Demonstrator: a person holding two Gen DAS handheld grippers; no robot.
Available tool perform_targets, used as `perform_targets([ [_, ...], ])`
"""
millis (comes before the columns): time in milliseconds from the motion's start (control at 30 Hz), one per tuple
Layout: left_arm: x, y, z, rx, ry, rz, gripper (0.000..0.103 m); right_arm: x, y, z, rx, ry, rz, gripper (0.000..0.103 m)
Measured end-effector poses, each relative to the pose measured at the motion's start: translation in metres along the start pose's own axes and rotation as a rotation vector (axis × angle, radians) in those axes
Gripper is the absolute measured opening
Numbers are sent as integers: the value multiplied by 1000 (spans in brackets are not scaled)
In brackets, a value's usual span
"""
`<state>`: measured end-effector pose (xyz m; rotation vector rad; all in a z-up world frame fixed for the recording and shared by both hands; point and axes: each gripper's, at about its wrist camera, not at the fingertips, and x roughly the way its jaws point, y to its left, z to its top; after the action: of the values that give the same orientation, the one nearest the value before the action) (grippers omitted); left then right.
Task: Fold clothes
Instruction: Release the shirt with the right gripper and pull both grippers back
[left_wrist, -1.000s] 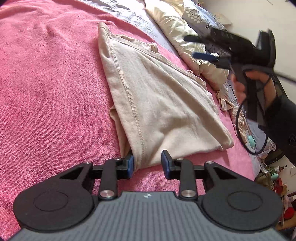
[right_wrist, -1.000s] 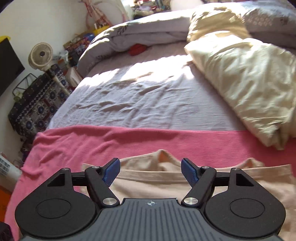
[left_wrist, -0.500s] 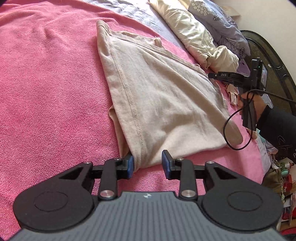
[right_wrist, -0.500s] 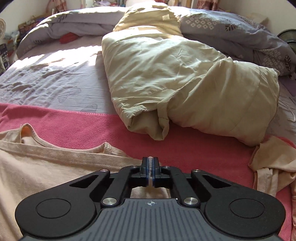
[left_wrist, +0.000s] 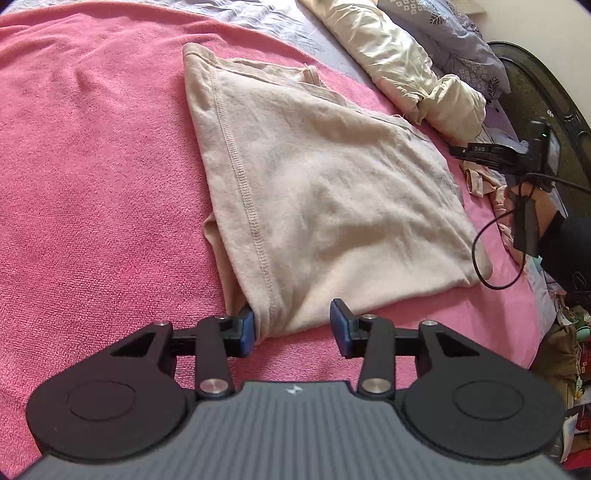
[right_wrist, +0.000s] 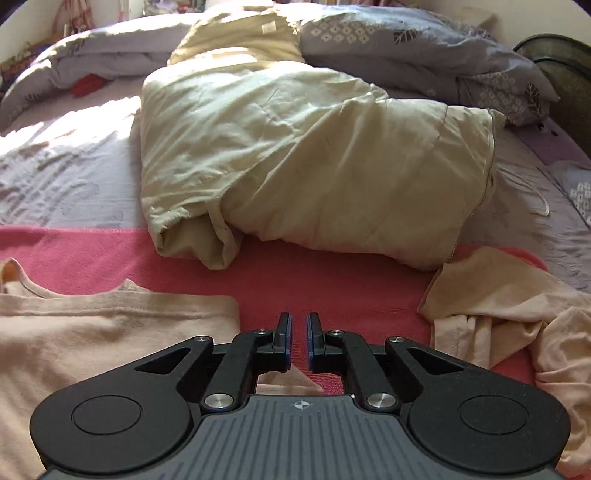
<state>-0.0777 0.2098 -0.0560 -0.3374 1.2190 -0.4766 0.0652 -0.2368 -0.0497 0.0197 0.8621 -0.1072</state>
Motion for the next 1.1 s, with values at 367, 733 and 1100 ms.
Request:
perform_targets([
  [367, 5, 1, 0, -13, 12, 1, 50, -93, 21, -97, -125, 172, 219, 40],
  [733, 7, -16, 11, 20, 39, 51, 51, -130, 22, -105, -143, 202, 217, 7],
  [1100, -18, -11, 21, 11, 9, 85, 55, -127, -18, -133, -59, 313, 35, 11],
])
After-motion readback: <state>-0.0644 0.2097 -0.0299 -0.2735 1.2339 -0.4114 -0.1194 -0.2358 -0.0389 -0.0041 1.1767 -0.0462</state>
